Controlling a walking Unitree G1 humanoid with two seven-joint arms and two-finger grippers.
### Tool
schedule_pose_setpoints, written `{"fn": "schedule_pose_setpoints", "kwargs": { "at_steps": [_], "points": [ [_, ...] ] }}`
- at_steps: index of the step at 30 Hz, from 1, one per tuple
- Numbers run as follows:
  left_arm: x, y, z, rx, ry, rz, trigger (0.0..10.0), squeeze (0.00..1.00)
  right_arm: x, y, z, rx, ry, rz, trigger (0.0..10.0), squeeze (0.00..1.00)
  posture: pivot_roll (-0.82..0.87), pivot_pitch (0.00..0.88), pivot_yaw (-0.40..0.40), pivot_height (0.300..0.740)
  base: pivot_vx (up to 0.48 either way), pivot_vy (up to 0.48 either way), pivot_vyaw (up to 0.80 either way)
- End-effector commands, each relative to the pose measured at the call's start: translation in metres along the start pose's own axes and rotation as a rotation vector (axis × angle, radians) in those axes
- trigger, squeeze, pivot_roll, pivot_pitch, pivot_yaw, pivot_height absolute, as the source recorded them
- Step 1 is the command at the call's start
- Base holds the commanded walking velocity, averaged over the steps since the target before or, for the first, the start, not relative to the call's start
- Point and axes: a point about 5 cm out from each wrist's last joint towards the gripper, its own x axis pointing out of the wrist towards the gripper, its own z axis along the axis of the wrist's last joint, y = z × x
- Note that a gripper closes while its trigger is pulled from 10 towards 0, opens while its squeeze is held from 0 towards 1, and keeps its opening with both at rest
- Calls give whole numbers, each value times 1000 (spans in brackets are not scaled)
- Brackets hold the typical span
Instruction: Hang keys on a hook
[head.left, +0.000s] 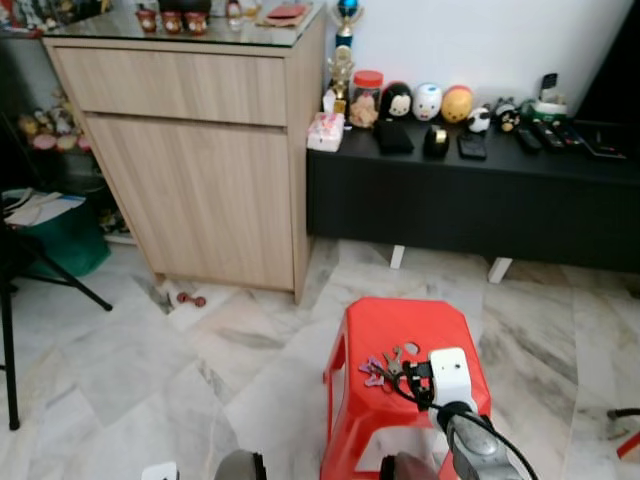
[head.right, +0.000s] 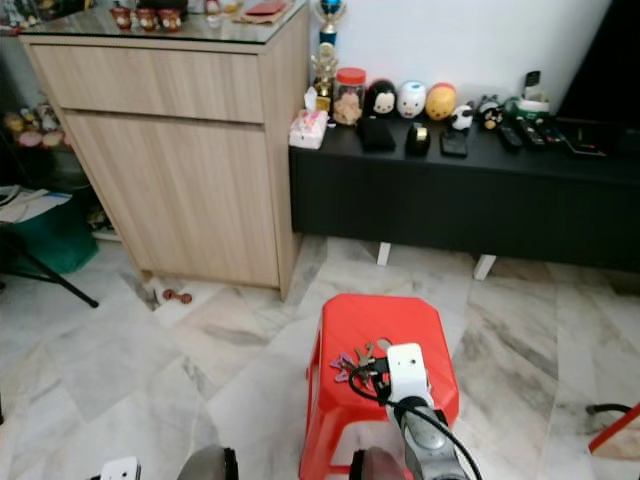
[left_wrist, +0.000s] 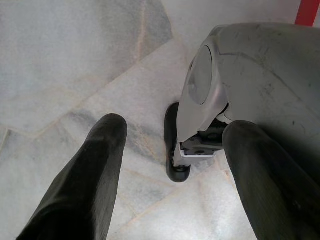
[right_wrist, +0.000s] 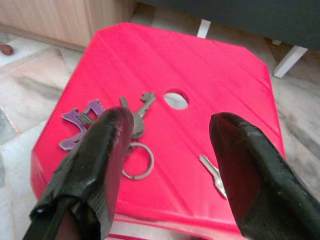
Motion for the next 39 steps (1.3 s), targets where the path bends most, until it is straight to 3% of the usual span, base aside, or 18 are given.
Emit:
{"fn": "schedule_pose_setpoints", "kwargs": {
  "at_steps": [1,8,39],
  "points": [
    [0,-4,-2,8,15,-13,10000,0,2,-2,4,2,-2,-7,10000,0,45,0,-51,617,0,0,0],
    [0,-3,-2,27,16,-14,10000,0,2,-2,2,-1,10,-14,10000,0,47,0,-51,617,0,0,0],
    [0,-4,-1,46,10,-24,10000,0,1,2,-1,-11,27,7,10000,0,45,0,-50,617,281,0,0]
  ]
}}
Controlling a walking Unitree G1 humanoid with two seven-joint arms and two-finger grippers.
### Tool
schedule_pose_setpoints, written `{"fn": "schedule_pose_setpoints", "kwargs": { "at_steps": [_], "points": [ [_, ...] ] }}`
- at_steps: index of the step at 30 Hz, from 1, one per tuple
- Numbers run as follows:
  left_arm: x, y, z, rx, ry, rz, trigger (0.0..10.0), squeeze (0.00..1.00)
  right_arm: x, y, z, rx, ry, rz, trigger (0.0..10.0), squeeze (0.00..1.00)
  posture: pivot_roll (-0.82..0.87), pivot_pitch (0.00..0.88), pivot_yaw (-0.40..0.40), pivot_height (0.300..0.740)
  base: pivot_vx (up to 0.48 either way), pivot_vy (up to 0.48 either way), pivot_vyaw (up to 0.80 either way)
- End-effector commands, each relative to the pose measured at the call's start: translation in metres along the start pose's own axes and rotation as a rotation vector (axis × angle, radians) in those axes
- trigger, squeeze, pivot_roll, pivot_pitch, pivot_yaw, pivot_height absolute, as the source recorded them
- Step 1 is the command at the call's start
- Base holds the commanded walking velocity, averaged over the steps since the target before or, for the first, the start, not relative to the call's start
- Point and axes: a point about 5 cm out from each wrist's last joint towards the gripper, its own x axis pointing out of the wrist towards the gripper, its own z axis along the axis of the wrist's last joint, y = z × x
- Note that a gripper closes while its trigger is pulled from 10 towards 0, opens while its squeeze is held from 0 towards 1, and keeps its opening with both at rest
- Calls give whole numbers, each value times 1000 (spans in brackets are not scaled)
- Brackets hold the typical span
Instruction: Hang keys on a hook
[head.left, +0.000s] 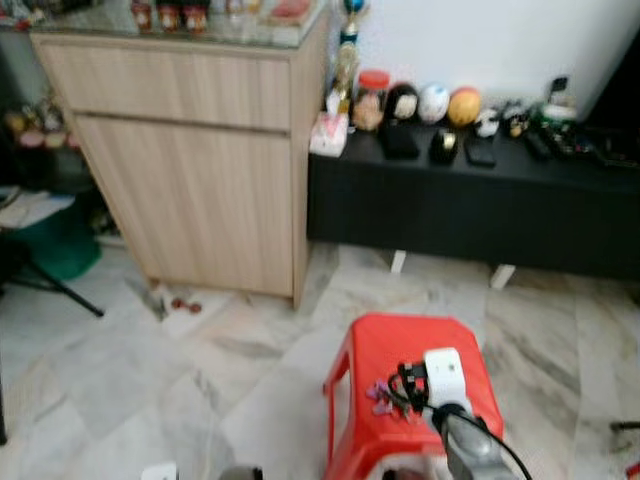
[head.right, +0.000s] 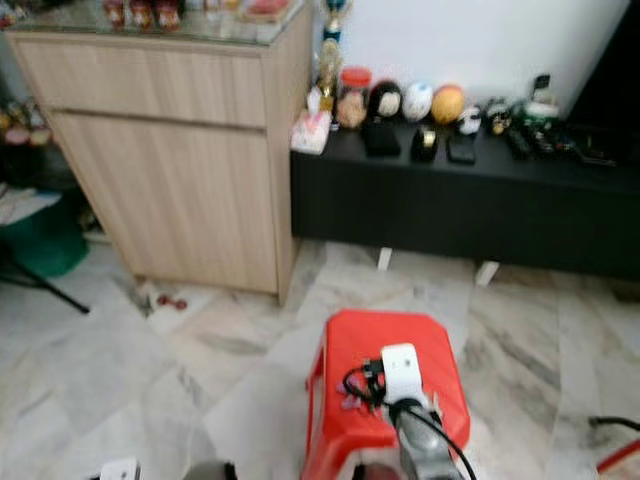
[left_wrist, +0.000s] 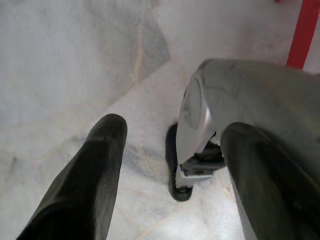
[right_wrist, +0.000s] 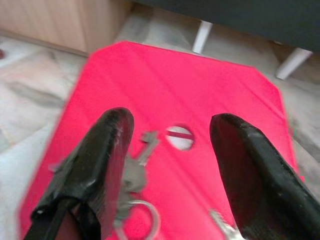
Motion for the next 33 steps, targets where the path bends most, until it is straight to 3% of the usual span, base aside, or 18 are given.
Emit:
{"fn": "schedule_pose_setpoints", "kwargs": {
  "at_steps": [1,5,27,33],
  "points": [
    [0,-5,-3,33,12,-27,10000,0,2,2,3,-4,4,6,10000,0,45,0,-50,617,255,0,0],
    [0,-5,-3,36,13,-27,10000,0,1,2,-1,-38,33,5,10000,0,45,0,-49,617,62,0,0],
    [0,-5,-3,40,14,-30,10000,0,1,1,-6,-43,67,6,10000,0,45,0,-50,617,0,0,0],
    [0,-5,-2,39,13,-32,10000,0,1,0,-5,-51,70,8,10000,0,41,0,-50,617,246,0,0]
  ]
}}
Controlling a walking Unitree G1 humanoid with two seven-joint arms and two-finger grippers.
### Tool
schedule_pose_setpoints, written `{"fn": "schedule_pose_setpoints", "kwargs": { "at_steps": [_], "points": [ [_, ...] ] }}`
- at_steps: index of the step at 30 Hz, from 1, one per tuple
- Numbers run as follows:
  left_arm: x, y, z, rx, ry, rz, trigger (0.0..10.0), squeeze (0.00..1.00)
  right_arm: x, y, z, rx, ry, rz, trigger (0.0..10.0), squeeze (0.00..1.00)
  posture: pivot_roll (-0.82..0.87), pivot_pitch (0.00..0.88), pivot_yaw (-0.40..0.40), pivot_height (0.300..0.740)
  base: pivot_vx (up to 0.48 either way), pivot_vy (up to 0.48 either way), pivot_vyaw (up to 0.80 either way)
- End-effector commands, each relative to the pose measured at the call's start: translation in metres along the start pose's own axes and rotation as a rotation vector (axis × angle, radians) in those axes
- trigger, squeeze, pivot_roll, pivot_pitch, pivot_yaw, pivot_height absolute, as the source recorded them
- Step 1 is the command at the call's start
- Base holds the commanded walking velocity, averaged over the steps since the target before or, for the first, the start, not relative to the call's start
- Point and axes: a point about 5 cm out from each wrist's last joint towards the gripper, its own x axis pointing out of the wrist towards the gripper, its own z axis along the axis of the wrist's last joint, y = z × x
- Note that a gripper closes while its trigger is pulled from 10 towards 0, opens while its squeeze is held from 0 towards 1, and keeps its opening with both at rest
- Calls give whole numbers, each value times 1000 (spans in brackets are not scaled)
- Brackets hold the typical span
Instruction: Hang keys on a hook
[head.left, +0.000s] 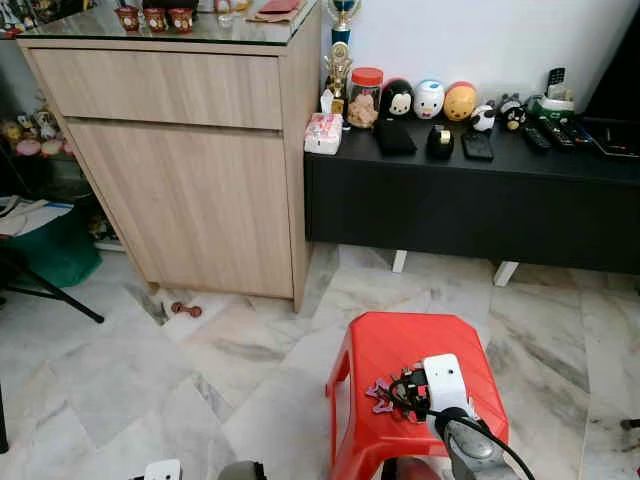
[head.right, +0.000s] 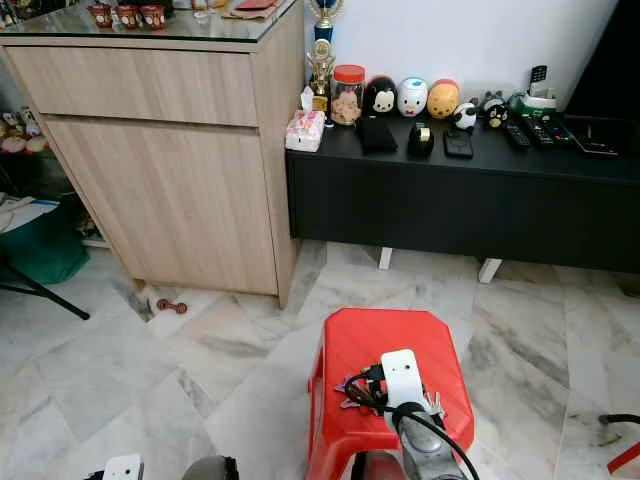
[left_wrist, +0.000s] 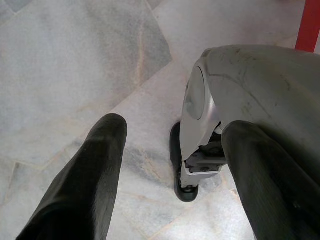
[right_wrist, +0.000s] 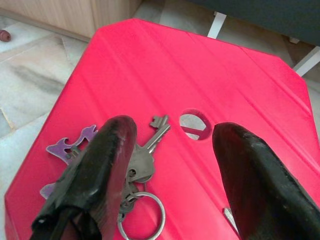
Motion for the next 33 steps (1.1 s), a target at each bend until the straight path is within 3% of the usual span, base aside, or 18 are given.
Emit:
{"fn": "schedule_pose_setpoints", "kwargs": {
  "at_steps": [1,22,33],
  "points": [
    [0,-3,-3,-5,12,-14,10000,0,0,-3,0,-10,12,-2,10000,0,42,0,-50,617,247,0,0],
    [0,-3,-2,5,8,-17,10000,0,0,-2,-2,-9,25,10,10000,0,40,0,-49,617,266,0,0],
    [0,-2,-3,7,11,-18,10000,0,-2,3,-13,-80,107,91,10000,0,41,0,-49,617,0,0,0]
  ]
}}
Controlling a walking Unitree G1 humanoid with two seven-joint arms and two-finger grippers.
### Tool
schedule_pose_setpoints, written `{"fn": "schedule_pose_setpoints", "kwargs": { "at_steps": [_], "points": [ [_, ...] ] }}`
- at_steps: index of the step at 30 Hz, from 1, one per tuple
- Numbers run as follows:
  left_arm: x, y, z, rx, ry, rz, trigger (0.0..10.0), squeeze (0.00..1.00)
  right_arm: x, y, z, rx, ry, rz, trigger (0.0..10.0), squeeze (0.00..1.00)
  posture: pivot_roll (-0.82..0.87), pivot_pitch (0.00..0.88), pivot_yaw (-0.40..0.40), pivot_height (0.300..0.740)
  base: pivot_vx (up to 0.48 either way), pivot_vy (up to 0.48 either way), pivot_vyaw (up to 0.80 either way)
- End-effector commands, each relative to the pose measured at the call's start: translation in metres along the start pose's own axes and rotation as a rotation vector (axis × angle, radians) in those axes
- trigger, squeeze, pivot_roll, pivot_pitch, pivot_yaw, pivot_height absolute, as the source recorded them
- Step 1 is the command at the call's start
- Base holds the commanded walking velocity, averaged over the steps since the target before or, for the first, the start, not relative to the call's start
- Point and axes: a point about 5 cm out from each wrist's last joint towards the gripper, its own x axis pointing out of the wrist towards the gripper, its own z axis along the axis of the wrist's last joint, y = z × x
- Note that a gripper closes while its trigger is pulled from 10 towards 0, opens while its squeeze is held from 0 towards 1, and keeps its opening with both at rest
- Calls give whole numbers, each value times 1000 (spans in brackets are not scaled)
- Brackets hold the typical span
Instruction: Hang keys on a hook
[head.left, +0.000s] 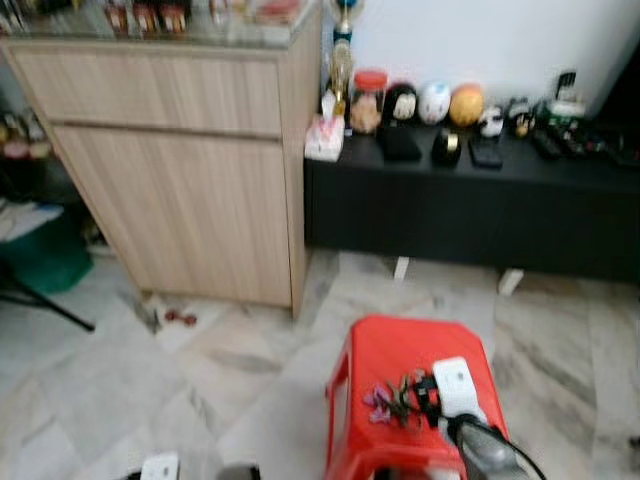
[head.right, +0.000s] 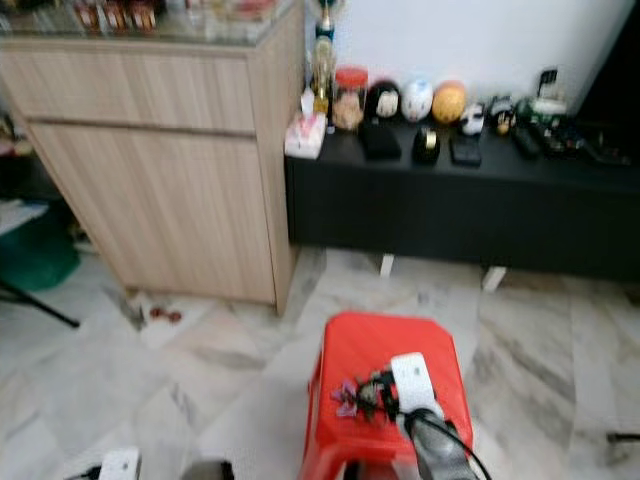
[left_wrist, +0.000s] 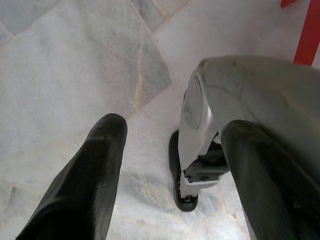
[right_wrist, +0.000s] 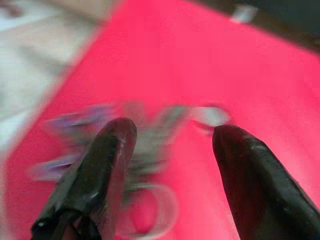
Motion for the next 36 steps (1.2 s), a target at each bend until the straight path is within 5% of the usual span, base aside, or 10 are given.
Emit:
{"fn": "schedule_pose_setpoints", "kwargs": {
  "at_steps": [1,12,36],
  "points": [
    [-1,-5,-9,-2,34,-21,10000,0,-1,-4,-4,-21,35,5,10000,0,40,0,-49,617,0,0,0],
    [-1,-5,-9,-4,34,-23,10000,0,-1,-6,-7,-77,100,47,10000,0,48,3,-50,617,0,0,0],
    [-5,1,-17,20,48,-22,10000,0,-2,-7,-15,-1,169,44,10000,0,69,44,-38,617,0,0,0]
  ]
}}
